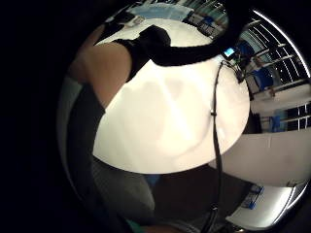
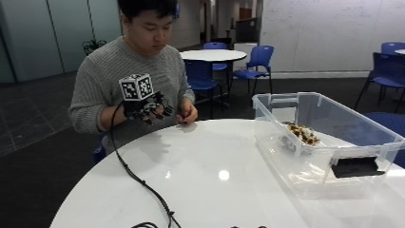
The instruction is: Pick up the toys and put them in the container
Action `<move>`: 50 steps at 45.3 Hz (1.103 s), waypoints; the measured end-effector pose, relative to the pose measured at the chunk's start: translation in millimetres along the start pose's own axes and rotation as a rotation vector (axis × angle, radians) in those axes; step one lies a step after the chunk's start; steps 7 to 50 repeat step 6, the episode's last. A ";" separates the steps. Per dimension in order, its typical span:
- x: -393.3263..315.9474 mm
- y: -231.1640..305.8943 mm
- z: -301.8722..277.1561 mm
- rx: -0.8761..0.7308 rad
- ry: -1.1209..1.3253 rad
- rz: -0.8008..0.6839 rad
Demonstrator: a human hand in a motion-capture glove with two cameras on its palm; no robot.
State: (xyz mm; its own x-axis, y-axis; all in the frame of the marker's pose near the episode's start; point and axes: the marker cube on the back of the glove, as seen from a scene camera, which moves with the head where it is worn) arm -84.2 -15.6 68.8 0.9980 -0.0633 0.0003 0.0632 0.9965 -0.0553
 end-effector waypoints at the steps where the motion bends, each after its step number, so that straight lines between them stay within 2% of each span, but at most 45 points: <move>1: 0.2 -1.3 0.0 -0.001 -0.002 -0.003; 50: 1.3 -5.7 0.6 -0.002 -0.002 -0.004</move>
